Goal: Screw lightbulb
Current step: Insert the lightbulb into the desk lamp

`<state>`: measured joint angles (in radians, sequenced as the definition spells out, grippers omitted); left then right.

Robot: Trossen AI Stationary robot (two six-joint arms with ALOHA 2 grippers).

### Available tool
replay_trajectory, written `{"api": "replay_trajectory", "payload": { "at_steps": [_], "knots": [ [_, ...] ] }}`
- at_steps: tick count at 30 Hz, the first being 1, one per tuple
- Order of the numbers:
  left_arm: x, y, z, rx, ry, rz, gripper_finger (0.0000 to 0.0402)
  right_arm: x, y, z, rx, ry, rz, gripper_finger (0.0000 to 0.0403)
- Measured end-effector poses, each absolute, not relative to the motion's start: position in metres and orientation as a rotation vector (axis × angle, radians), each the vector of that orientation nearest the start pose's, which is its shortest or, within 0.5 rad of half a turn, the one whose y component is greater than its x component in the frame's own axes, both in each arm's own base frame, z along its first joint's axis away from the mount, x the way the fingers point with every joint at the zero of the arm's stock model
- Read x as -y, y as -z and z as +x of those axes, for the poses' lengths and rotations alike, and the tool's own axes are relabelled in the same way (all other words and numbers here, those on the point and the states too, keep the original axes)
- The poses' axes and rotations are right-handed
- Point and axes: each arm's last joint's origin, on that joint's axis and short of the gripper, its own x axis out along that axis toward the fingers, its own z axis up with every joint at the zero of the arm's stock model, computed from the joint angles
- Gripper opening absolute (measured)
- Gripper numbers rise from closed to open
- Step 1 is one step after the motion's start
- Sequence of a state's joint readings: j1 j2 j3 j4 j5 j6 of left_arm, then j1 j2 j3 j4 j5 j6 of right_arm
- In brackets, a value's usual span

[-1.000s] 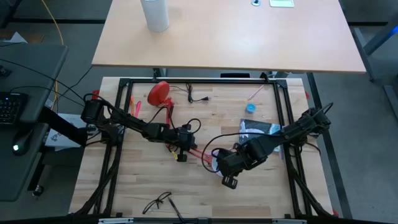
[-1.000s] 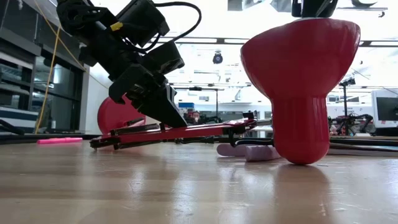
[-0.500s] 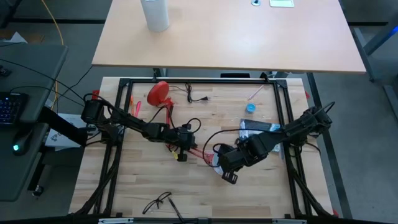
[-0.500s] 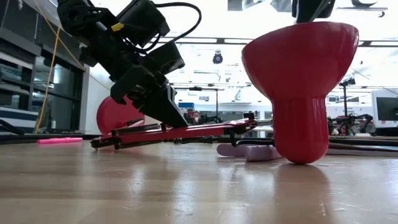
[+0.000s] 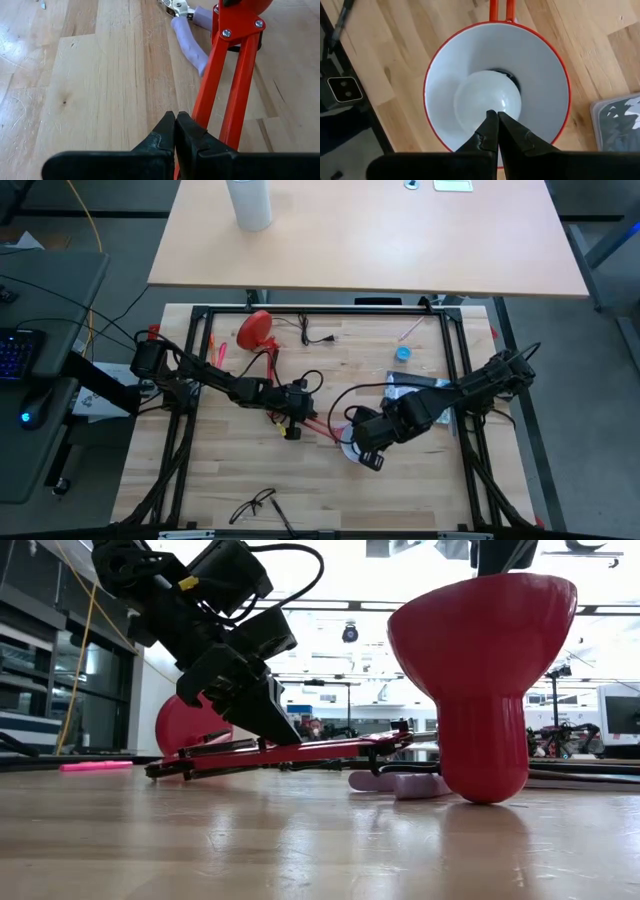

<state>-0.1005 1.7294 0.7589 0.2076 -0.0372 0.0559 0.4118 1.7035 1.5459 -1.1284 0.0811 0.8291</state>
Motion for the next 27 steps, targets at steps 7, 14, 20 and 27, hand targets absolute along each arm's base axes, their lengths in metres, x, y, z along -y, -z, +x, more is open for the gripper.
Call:
{"api": "replay_trajectory", "payload": {
  "at_steps": [7,14,20,27],
  "knots": [
    [0.031,-0.129,0.318,-0.759,0.081,0.106,0.0,-0.131,-0.294,0.306,-1.261,0.245,0.398,0.0],
    [0.029,-0.131,0.319,-0.743,0.065,0.135,0.0,-0.123,-0.312,0.292,-1.206,0.289,0.405,0.0],
    [0.027,-0.144,0.316,-0.711,0.024,0.162,0.0,-0.118,-0.332,0.268,-1.143,0.412,0.457,0.0],
    [0.023,-0.165,0.31,-0.663,-0.021,0.247,0.0,-0.124,-0.338,0.26,-1.082,0.455,0.491,0.0]
  ]
}}
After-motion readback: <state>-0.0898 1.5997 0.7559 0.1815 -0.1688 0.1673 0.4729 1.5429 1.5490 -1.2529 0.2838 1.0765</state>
